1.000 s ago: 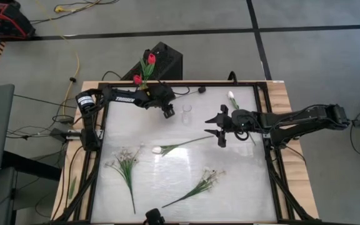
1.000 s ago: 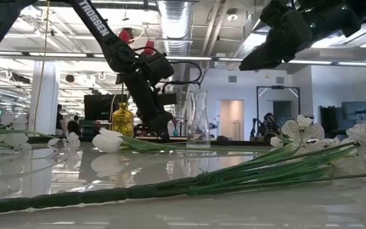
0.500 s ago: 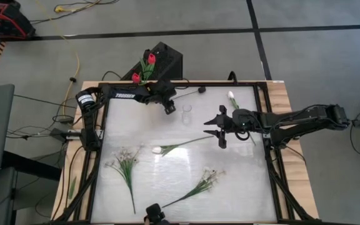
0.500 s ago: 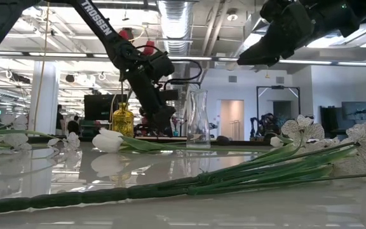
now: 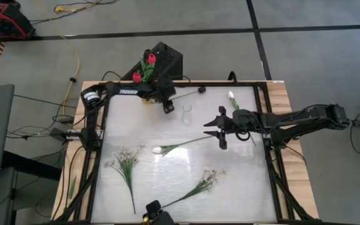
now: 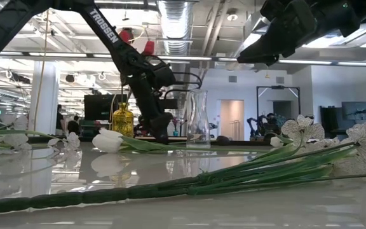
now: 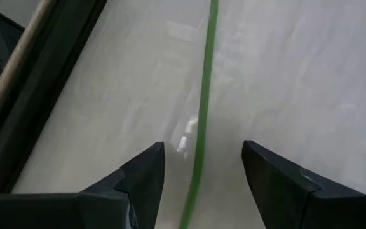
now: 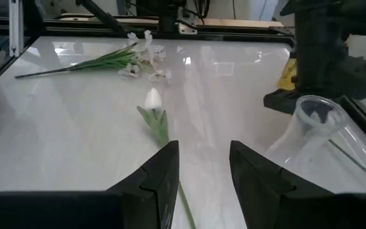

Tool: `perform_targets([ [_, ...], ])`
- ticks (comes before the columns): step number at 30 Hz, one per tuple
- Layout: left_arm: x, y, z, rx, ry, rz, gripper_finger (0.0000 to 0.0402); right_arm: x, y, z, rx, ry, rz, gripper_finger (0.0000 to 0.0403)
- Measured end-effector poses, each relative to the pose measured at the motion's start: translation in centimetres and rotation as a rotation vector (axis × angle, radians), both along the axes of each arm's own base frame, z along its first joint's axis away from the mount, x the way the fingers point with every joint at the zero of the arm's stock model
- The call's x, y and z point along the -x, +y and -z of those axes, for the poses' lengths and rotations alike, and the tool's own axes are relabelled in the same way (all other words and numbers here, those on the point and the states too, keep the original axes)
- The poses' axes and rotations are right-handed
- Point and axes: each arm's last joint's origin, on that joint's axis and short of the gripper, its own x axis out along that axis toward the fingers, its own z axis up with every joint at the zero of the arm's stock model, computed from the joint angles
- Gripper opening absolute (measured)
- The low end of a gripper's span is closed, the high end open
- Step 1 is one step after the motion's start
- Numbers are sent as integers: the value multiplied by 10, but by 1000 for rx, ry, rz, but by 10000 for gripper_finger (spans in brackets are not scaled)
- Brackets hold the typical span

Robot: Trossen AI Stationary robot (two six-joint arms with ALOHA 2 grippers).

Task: Sort flowers into vase by color
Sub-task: Put the black flower into the yellow flower vase

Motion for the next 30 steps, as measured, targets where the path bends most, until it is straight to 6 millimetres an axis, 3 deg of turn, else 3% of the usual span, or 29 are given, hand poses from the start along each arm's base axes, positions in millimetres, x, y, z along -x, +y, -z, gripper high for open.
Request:
perform_targets([
  [10, 3, 1, 4, 54, 20, 12, 187, 0, 2, 1, -7, 9, -23, 164],
  [13, 6, 2, 6, 98, 21, 19, 146, 0, 2, 1, -6, 10, -24, 164],
  [20, 5, 0, 6, 106, 17, 17, 11, 0, 4, 1, -13, 11, -34, 164],
  [30, -4, -18, -10, 98, -28, 37, 2, 1, 18, 1, -35, 12, -88, 164],
])
